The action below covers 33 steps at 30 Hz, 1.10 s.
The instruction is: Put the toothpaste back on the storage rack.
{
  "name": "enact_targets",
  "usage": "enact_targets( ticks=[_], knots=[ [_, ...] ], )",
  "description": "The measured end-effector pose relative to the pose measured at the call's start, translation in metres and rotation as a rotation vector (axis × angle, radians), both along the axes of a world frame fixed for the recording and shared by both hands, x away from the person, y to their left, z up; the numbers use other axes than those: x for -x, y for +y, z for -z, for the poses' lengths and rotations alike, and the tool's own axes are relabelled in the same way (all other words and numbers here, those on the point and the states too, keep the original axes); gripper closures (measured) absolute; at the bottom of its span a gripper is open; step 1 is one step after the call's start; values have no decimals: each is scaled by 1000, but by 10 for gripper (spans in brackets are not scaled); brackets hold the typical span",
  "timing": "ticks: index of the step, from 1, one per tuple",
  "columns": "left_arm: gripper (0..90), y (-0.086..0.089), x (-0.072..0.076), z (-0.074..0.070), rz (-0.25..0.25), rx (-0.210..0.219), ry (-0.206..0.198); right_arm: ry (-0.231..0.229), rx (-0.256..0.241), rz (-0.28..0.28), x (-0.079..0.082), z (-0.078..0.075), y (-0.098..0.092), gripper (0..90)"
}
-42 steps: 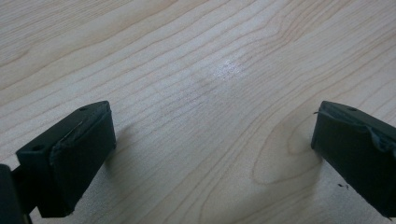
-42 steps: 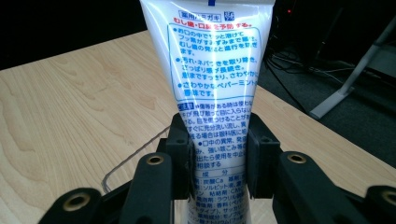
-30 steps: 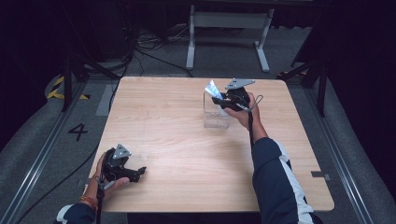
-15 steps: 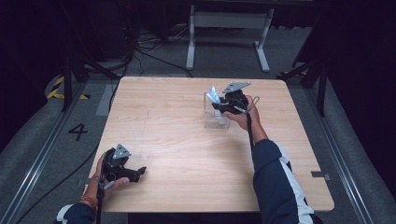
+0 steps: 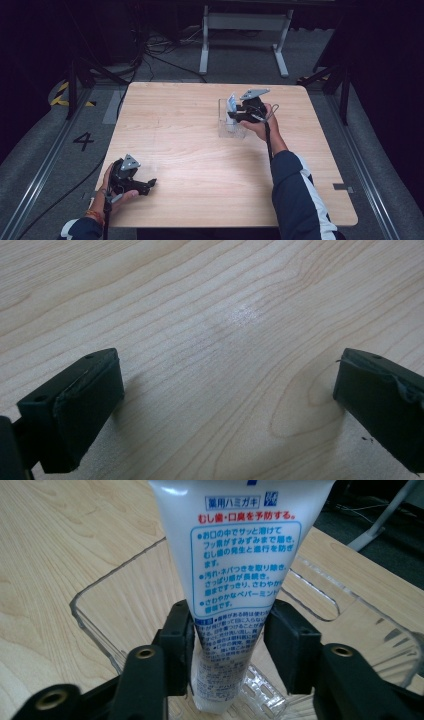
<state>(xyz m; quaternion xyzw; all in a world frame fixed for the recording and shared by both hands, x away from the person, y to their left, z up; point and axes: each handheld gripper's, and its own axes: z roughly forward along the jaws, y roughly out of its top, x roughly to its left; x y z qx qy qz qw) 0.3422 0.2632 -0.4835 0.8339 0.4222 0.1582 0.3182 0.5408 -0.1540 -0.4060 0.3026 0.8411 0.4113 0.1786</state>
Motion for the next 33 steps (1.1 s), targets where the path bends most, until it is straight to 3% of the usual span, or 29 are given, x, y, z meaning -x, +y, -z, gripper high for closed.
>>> enact_targets(
  ticks=[17,33],
  knots=[
    [3,0,0,0,-1,1,0,-20,26,15,10,-13,-1,451],
    [3,0,0,0,-1,-1,1,-41,65,-15,30,-31,-4,384]
  ],
)
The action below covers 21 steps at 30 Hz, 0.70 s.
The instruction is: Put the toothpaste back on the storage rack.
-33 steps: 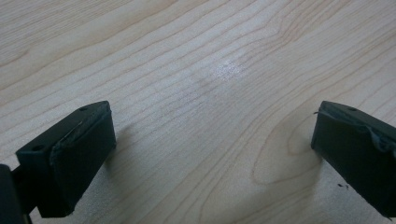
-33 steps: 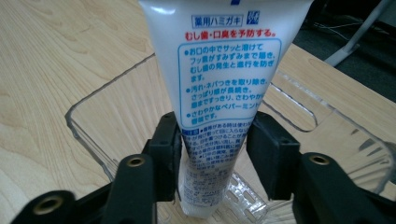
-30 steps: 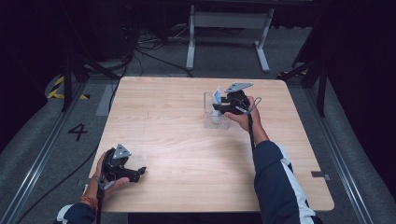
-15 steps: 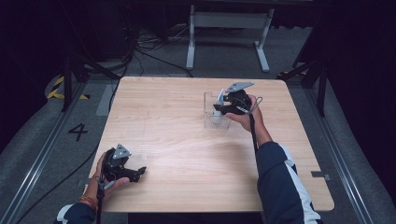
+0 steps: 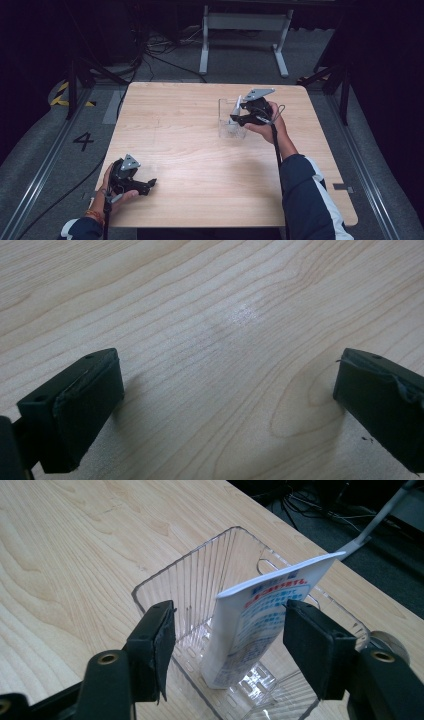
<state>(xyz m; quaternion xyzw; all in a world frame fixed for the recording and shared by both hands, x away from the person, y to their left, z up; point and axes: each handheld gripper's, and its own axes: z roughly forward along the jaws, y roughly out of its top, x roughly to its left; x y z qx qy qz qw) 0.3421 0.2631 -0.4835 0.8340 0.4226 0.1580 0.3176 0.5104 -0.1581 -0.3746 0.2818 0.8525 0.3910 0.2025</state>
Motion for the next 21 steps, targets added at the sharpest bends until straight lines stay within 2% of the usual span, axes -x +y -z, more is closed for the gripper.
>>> enact_targets(
  ticks=[10,21],
  knots=[
    [3,0,0,0,0,2,-1,-22,61,-11,17,-9,4,344],
    [3,0,0,0,2,-3,-4,-33,105,-22,34,-7,-4,322]
  ],
)
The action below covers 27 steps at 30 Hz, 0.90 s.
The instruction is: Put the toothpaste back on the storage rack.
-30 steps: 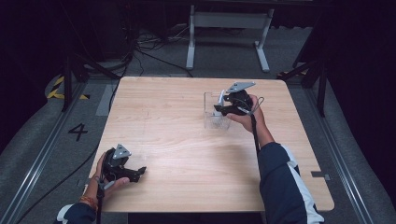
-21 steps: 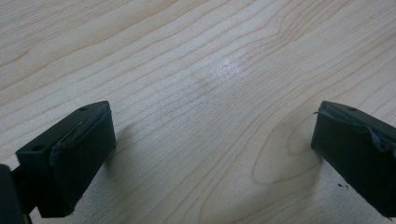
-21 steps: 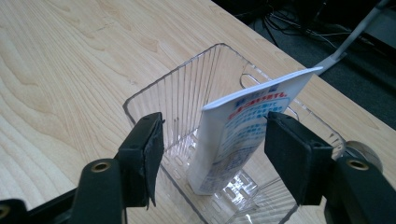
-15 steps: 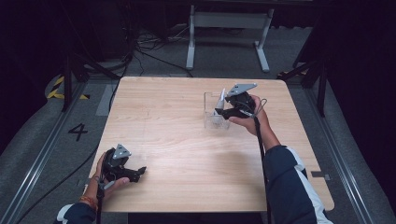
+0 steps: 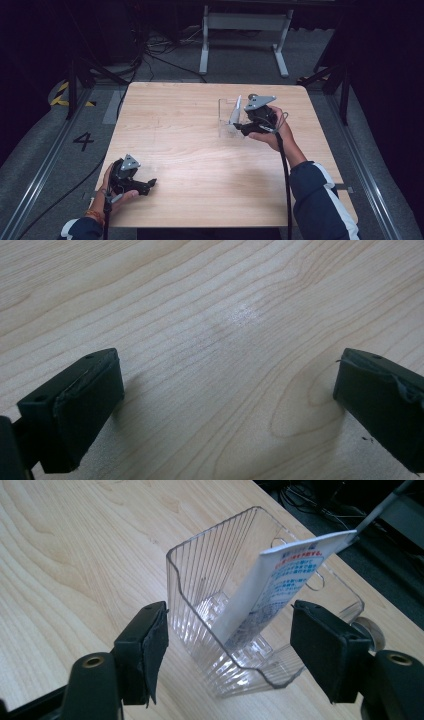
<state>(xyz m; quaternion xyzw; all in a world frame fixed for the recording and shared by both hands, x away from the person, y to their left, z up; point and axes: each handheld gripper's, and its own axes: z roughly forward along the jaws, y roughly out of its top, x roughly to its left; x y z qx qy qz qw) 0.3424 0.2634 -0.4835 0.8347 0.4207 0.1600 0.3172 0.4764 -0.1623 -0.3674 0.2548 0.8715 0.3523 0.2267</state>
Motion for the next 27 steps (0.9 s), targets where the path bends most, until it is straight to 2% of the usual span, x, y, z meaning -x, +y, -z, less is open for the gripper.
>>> enact_targets(
  ticks=[15,24,25,27],
  knots=[
    [5,0,0,0,-1,-4,-4,-20,38,-16,27,3,-20,311],
    [5,0,1,0,-2,-4,-4,-27,68,-29,42,10,-28,295],
    [5,0,1,0,-3,-4,-3,-10,60,-28,43,11,-29,292],
    [5,0,1,0,-3,-3,-3,-23,68,-30,46,13,-31,293]
  ],
)
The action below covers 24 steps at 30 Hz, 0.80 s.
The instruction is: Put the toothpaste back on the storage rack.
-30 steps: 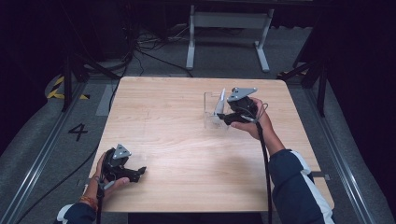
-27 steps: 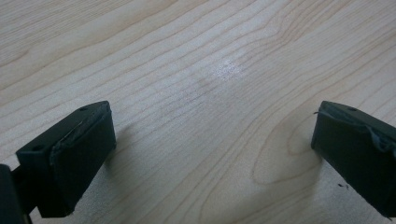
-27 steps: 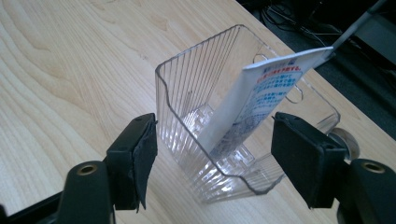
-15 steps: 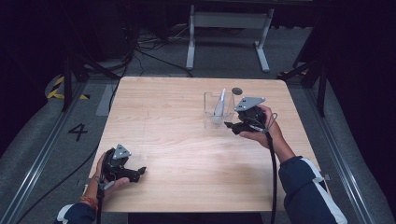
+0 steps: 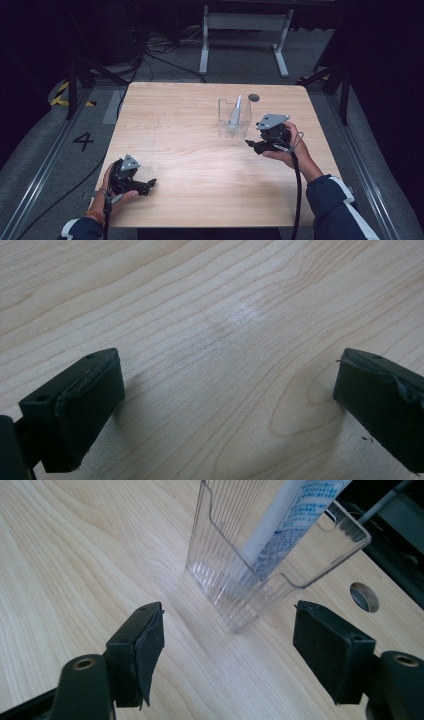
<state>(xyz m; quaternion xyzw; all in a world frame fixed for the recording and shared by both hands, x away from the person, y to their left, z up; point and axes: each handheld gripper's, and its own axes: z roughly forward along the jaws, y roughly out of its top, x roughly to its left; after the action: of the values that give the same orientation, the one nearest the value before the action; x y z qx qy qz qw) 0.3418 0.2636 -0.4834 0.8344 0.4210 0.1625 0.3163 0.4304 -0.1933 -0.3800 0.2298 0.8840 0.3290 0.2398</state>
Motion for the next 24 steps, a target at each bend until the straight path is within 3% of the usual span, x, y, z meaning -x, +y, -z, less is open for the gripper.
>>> enact_targets(
  ticks=[11,24],
  knots=[
    [5,0,0,0,0,0,0,6,8,19,15,10,-18,290],
    [5,0,0,0,0,0,0,22,30,55,34,33,-44,276]
  ],
)
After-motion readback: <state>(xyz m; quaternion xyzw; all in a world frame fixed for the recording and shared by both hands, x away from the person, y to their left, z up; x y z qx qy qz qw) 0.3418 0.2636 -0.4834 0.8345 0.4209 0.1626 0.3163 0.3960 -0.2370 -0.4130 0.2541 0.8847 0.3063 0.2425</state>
